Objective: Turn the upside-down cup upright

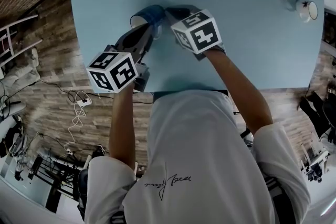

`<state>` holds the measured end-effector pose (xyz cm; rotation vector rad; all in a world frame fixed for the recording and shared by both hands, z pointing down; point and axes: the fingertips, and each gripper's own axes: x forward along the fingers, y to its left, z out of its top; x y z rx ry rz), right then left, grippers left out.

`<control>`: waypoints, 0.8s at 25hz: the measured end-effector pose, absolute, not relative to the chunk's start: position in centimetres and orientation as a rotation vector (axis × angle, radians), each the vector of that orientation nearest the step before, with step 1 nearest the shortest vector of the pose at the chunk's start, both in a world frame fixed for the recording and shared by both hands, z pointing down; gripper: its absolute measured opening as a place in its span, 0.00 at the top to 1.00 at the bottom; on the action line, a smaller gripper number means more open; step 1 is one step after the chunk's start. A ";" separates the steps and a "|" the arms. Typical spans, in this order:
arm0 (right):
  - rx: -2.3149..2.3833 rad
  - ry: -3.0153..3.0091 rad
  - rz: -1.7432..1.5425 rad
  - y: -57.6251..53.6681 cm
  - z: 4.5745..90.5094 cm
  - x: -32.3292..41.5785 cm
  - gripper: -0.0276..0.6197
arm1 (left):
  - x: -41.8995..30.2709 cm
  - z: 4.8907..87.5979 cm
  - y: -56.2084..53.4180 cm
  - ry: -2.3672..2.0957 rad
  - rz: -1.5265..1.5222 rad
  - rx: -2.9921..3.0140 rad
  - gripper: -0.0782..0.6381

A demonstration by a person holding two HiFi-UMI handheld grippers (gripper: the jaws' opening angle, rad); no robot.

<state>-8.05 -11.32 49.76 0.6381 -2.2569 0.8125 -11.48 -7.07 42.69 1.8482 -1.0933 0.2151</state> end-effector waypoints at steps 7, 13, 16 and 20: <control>0.642 -2.256 0.822 -11.5 49.9 -7.8 0.92 | -11.0 42.6 -7.5 -1.070 0.224 1.850 0.86; 0.640 -2.257 0.848 -11.7 50.2 -7.9 0.92 | -10.7 42.8 -7.8 -1.051 0.211 1.840 0.85; 0.638 -2.254 0.863 -11.6 50.4 -7.8 0.92 | -10.4 42.8 -8.0 -1.037 0.187 1.827 0.85; 0.641 -2.252 0.873 -11.5 50.5 -7.7 0.92 | -10.0 42.9 -8.3 -1.028 0.167 1.816 0.84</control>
